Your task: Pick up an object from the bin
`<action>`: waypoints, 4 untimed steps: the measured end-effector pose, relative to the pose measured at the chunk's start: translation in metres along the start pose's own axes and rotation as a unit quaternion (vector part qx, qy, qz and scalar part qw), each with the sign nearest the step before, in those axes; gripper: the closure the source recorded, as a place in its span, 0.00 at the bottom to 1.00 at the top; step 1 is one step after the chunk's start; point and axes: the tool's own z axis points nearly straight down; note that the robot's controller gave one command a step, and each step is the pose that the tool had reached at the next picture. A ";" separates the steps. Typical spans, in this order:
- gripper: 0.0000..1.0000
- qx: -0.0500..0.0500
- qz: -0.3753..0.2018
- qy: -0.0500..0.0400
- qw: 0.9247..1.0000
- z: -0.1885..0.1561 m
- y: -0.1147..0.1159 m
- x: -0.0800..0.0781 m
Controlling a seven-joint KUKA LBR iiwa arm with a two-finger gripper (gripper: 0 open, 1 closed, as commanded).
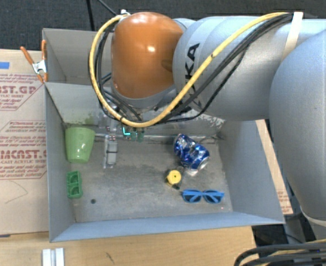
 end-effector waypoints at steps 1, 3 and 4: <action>0.00 0.000 -0.005 -0.002 1.000 0.047 0.002 -0.025; 1.00 0.004 0.150 -0.005 0.989 0.162 0.003 -0.017; 0.00 0.001 0.148 -0.003 0.989 0.163 0.008 -0.015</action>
Offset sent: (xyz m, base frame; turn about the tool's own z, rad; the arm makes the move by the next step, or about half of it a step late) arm 0.0252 0.0011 -0.0434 -0.0091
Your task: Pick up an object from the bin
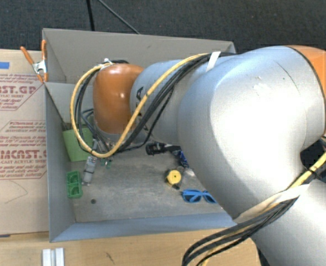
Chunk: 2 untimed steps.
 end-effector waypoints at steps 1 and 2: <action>1.00 0.002 0.001 -0.002 1.000 -0.001 -0.003 -0.002; 1.00 -0.003 -0.102 -0.004 0.995 -0.098 0.009 0.006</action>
Offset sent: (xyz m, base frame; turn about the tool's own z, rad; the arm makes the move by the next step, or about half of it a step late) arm 0.0000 0.0000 0.0000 0.0000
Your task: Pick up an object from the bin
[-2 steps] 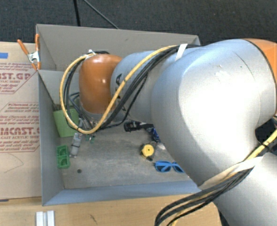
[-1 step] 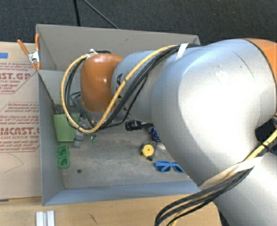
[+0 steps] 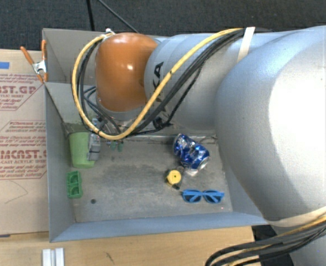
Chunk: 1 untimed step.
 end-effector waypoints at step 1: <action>1.00 0.001 -0.141 0.005 0.990 0.004 -0.029 0.071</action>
Offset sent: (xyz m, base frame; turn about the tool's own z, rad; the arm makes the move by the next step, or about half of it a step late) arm -0.0721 -0.0228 -0.0040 -0.2823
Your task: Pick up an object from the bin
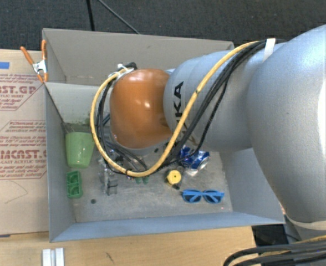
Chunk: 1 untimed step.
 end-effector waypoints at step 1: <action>0.00 0.000 0.000 -0.001 1.000 0.000 0.000 -0.001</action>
Offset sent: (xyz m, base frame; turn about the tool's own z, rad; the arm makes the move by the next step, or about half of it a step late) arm 0.0000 0.0000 0.0000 0.0000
